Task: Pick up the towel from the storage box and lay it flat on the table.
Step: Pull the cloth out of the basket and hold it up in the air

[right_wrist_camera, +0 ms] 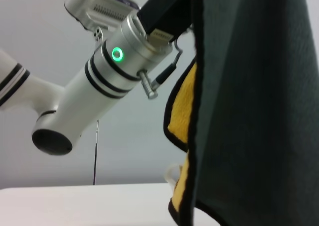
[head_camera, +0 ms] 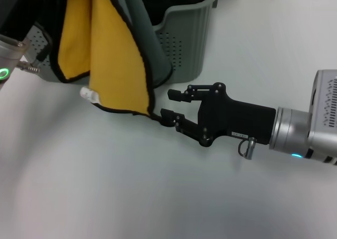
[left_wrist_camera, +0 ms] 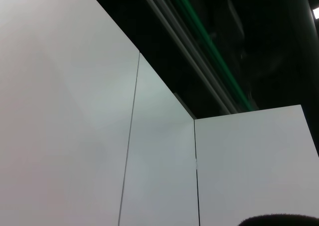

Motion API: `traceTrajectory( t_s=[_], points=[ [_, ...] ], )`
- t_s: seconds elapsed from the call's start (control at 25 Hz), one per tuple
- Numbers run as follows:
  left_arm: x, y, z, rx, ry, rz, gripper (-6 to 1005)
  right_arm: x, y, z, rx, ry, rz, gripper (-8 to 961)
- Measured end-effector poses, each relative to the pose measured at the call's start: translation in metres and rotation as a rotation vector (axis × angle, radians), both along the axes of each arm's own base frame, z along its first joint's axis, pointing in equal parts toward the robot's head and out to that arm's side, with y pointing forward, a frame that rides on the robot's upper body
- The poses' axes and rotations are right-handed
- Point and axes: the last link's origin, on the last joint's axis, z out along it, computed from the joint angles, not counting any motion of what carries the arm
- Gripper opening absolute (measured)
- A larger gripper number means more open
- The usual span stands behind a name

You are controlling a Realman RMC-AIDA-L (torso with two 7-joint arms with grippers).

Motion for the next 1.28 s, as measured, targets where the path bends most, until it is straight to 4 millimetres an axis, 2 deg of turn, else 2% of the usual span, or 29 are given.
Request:
traceTrajectory(
  t_s=[0.08,0.2,0.56,0.84,1.08,1.28],
  points=[
    [0.0,0.0,0.0,0.005,-0.003,0.0,37,0.0,0.0,-0.001,-0.004,-0.005,-0.002,422],
    [0.0,0.0,0.001,0.009,-0.005,0.003,37,-0.004,-0.005,0.0,-0.027,0.023,0.025,348],
    [-0.005,-0.002,0.001,0.011,-0.006,0.018,38,-0.003,-0.017,0.005,-0.041,0.074,0.053,355],
    [0.001,-0.003,-0.004,-0.008,0.002,-0.007,39,0.004,-0.009,-0.003,-0.024,0.002,0.001,361],
    [0.001,-0.003,-0.003,-0.007,-0.003,-0.007,39,0.0,-0.011,-0.01,-0.043,-0.021,0.016,406],
    [0.001,-0.003,-0.003,-0.009,-0.004,-0.007,40,0.0,-0.011,-0.011,-0.042,-0.028,0.013,393]
  ],
)
